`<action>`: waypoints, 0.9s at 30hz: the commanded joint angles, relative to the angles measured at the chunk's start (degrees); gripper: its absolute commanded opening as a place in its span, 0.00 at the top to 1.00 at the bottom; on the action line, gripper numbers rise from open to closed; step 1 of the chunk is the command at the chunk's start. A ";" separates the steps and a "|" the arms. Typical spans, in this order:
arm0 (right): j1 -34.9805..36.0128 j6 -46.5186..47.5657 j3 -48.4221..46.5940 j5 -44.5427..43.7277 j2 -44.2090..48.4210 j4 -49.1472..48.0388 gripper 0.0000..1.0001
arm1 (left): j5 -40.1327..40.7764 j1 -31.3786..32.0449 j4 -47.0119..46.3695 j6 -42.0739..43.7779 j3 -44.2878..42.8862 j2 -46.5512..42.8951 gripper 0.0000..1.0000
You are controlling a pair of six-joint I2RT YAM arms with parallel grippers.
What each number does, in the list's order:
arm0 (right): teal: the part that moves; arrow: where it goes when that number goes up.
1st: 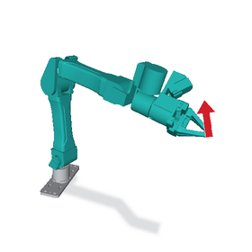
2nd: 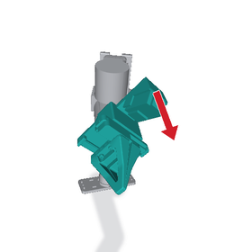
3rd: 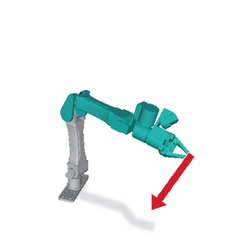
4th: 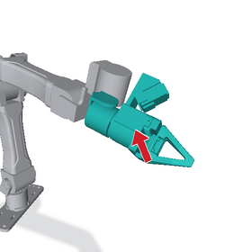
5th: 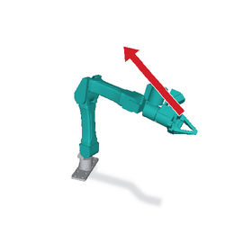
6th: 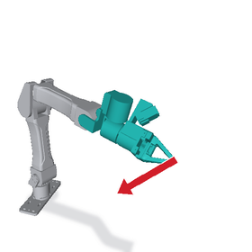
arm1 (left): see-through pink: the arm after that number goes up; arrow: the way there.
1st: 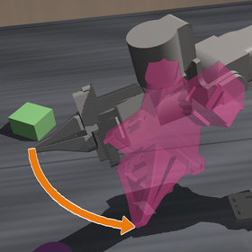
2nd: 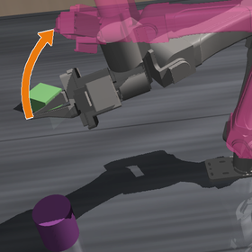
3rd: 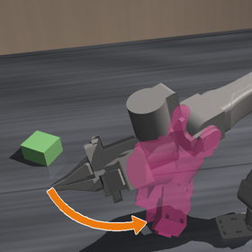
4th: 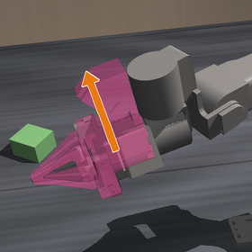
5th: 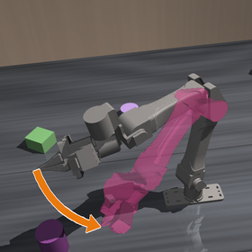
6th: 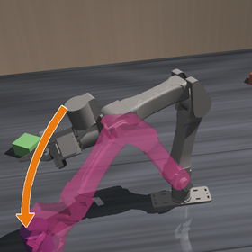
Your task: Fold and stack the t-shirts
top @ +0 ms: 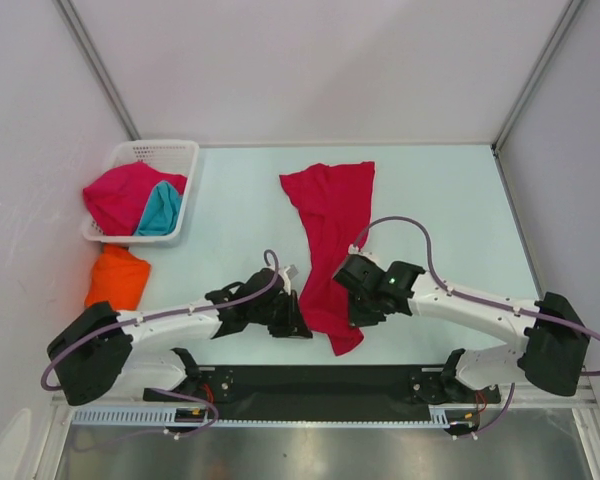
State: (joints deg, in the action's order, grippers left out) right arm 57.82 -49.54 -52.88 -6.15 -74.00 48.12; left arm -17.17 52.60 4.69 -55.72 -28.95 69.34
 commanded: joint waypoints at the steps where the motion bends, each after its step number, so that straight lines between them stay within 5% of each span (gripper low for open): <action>1: 1.06 -0.21 -3.98 -2.55 -2.29 -0.04 1.00 | -2.43 0.49 -6.69 -2.10 3.02 1.58 0.92; 6: 1.06 1.55 -6.44 -2.81 -5.88 -2.41 1.00 | -5.94 0.66 -9.52 -2.37 3.73 4.83 0.77; 10: 0.45 3.83 -11.35 -4.91 -9.66 -2.15 1.00 | -6.12 0.66 -9.53 -2.37 3.90 5.02 0.29; 13: -1.47 6.38 -15.14 -5.71 -11.86 -2.76 1.00 | -4.11 0.66 -6.55 -1.58 3.20 2.39 0.07; 15: -2.88 8.22 -17.42 -5.36 -12.75 -3.55 1.00 | -3.14 0.40 -3.48 -0.97 2.59 1.15 0.00; 27: -5.79 9.73 -18.75 -3.87 -13.46 -3.91 1.00 | -1.46 -6.63 -0.29 -0.35 6.10 -7.03 0.00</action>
State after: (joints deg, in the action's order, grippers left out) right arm 52.01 -40.71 -70.24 -9.17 -88.09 44.64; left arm -19.44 47.59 3.64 -57.36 -23.46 63.20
